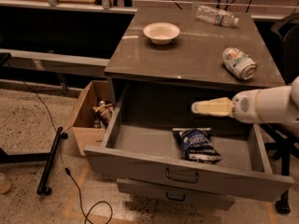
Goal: Place blue chip bag into top drawer
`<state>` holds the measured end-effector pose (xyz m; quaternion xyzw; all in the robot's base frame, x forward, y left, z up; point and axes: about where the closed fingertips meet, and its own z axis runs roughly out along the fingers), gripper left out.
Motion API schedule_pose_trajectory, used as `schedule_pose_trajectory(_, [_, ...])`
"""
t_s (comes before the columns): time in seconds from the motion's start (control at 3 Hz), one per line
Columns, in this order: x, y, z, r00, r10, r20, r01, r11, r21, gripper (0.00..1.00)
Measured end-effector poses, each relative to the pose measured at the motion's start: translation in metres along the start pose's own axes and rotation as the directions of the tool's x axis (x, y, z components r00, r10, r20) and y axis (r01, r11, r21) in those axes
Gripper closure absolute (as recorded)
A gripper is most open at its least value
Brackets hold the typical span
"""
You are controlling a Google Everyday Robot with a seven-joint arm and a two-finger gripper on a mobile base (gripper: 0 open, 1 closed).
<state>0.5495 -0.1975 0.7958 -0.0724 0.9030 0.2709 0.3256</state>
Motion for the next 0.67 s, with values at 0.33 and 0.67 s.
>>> schedule_pose_trajectory(0.33, [-0.047, -0.029, -0.052, 0.996, 0.006, 0.088, -0.020, 0.9885, 0.150, 0.00])
schedule_pose_trajectory(0.67, [-0.092, -0.051, -0.102, 0.989, -0.013, 0.146, -0.031, 0.9544, 0.297, 0.00])
